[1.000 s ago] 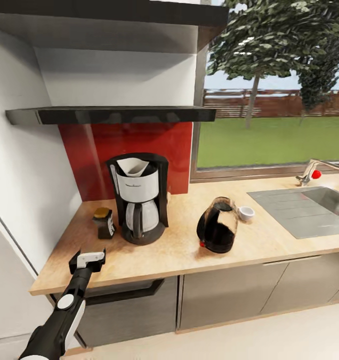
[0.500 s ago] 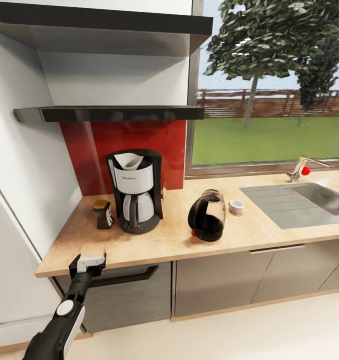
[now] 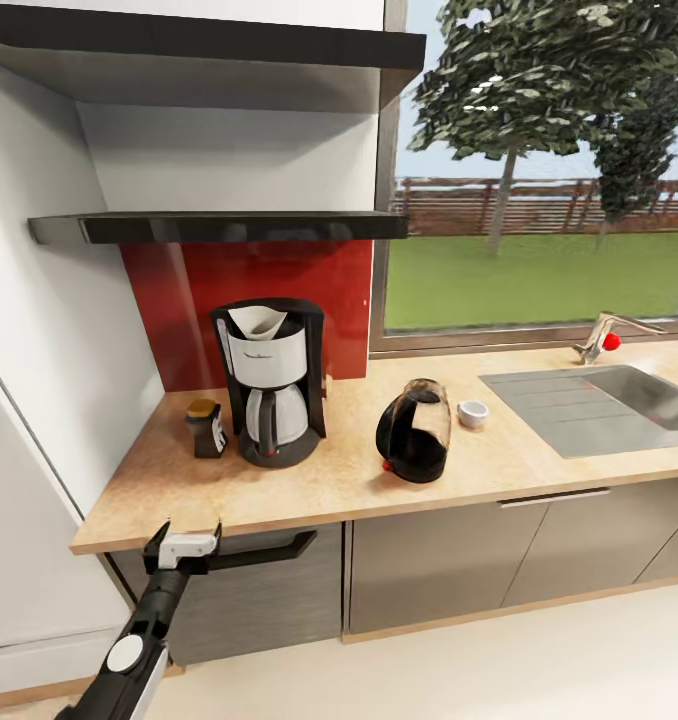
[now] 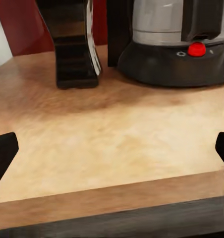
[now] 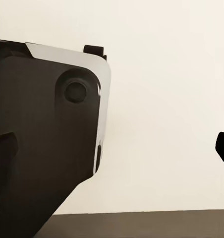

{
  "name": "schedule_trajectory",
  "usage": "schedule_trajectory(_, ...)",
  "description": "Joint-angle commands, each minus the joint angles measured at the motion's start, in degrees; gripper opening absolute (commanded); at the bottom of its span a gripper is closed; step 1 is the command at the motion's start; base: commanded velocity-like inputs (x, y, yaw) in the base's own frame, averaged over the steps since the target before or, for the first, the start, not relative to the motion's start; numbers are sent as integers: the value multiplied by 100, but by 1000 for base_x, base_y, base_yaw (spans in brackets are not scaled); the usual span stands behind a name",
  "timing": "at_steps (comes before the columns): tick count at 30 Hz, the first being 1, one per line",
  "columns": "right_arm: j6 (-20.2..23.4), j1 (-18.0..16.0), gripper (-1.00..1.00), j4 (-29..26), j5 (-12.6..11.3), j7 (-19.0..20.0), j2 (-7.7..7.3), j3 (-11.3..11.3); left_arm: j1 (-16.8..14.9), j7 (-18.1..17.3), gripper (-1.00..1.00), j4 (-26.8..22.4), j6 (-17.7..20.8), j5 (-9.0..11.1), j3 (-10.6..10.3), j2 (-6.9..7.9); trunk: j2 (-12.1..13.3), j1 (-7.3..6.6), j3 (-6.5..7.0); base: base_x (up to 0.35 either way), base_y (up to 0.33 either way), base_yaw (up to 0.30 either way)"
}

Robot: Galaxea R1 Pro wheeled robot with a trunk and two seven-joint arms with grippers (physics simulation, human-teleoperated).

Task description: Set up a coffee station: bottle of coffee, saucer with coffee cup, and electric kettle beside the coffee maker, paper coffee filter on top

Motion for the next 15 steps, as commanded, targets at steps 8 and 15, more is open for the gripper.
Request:
schedule_trajectory(8, 19, -2, 100, -21, -62, 12, 75, 46, 904, -104, 100, -508, -676, -19, 24, -35, -12, 4, -12, 0, 0, 0)
schedule_trajectory(15, 16, -2, 100, -73, -62, 12, 87, 45, 1709, -65, 100, -699, -1191, 14, 42, -46, -12, 4, -12, 0, 0, 0)
